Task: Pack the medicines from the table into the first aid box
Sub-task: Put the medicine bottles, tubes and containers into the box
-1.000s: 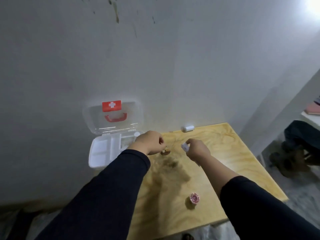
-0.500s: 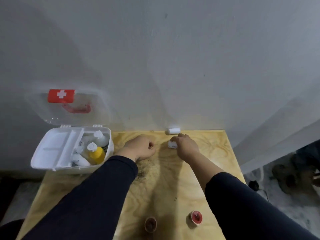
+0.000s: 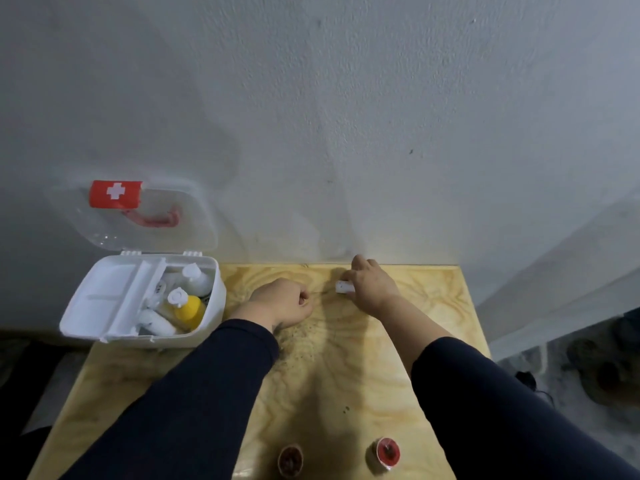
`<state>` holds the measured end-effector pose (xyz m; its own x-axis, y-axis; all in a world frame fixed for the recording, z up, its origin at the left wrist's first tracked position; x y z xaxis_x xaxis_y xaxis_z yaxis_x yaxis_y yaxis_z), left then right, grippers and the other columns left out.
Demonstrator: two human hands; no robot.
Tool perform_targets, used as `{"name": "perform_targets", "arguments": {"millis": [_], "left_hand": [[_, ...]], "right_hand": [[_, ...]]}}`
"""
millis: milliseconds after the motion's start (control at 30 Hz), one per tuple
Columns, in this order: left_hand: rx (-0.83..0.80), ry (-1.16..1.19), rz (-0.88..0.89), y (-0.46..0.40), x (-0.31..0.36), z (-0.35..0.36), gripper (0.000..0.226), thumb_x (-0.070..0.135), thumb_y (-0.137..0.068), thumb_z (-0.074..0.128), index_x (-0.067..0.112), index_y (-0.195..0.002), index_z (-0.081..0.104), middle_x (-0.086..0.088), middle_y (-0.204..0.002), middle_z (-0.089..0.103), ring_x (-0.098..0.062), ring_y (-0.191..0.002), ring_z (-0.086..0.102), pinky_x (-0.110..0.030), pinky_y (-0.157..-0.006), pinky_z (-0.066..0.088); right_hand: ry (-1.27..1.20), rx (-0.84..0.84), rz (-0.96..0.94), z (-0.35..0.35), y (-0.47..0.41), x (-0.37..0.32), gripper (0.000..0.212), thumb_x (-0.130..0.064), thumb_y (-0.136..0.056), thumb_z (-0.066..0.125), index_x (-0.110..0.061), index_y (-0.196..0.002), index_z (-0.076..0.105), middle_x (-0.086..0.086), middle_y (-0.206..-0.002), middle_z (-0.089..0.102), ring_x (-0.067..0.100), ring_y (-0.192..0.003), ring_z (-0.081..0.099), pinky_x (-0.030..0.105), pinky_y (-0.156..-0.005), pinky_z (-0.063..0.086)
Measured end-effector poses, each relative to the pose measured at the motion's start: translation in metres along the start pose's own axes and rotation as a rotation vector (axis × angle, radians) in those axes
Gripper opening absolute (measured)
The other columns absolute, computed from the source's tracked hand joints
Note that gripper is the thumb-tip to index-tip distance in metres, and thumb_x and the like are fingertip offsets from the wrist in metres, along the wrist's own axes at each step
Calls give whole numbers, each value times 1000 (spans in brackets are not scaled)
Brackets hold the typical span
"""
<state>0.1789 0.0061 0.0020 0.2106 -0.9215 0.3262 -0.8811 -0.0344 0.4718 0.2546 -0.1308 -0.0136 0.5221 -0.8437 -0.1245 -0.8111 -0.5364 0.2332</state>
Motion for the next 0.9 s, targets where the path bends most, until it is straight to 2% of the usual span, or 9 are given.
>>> {"name": "perform_targets", "arguments": {"millis": [100, 233, 367, 433, 500, 600, 733, 900], "left_hand": [[-7, 0, -1, 3, 1, 3, 36, 43, -93, 49, 24, -118, 65, 6, -116, 66, -17, -104, 61, -35, -88, 54], [-6, 5, 10, 11, 5, 0, 38, 41, -93, 50, 23, -124, 63, 5, -119, 66, -18, -107, 61, -36, -91, 53], [38, 5, 28, 23, 2, -22, 24, 40, -91, 50, 24, -99, 67, -1, -109, 70, -23, -98, 65, -38, -83, 56], [83, 2, 40, 32, 0, -42, 24, 40, -90, 50, 23, -96, 67, -2, -104, 71, -25, -94, 66, -38, -81, 56], [126, -22, 51, 42, -5, -63, 26, 40, -91, 51, 26, -104, 67, 1, -107, 68, -25, -102, 65, -37, -88, 54], [200, -40, 58, 62, -19, -95, 40, 40, -93, 50, 24, -128, 61, 2, -126, 63, -24, -115, 59, -35, -97, 49], [276, -24, 67, 90, -54, -125, 36, 38, -94, 50, 22, -124, 63, -1, -125, 64, -25, -111, 60, -37, -93, 51], [290, 87, 11, 127, -129, -137, 47, 38, -92, 57, 18, -134, 54, -2, -135, 59, -23, -121, 56, -39, -103, 46]], "right_hand": [[-15, -4, 16, 2, 6, 0, 38, -21, -95, 46, -26, -132, 52, 7, -125, 50, 28, -114, 44, 34, -96, 47], [-90, 11, 48, -2, 18, -7, 36, -20, -95, 46, -26, -128, 57, 6, -120, 54, 27, -115, 42, 34, -88, 47], [-140, 52, 24, -31, 24, -29, 34, -25, -93, 50, -23, -126, 60, 7, -121, 56, 28, -112, 46, 34, -93, 43], [-187, 72, 17, -54, 25, -44, 33, -28, -91, 54, -22, -123, 63, 8, -119, 60, 29, -111, 51, 34, -93, 44], [-250, 77, 23, -77, 26, -63, 33, -30, -89, 58, -19, -119, 65, 9, -116, 65, 28, -111, 57, 31, -91, 46], [-390, 97, 77, -112, 26, -91, 34, -30, -85, 62, -17, -116, 66, 8, -115, 70, 25, -108, 63, 29, -86, 49], [-511, 121, 112, -148, 25, -136, 42, -30, -82, 70, -18, -121, 63, 7, -125, 65, 23, -112, 61, 29, -88, 47], [-556, 100, 123, -153, 24, -216, 41, -31, -82, 71, -16, -119, 66, 7, -122, 66, 23, -106, 61, 29, -85, 48]]}}
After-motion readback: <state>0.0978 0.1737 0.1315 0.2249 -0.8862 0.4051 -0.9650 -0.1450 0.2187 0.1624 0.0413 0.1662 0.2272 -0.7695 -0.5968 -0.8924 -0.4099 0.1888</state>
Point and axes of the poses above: each hand's wrist, its own y-axis away from the middle knuckle, its own z-axis out of the palm, x = y × z, the point moved 8 cm from there along -y, towards the middle knuckle
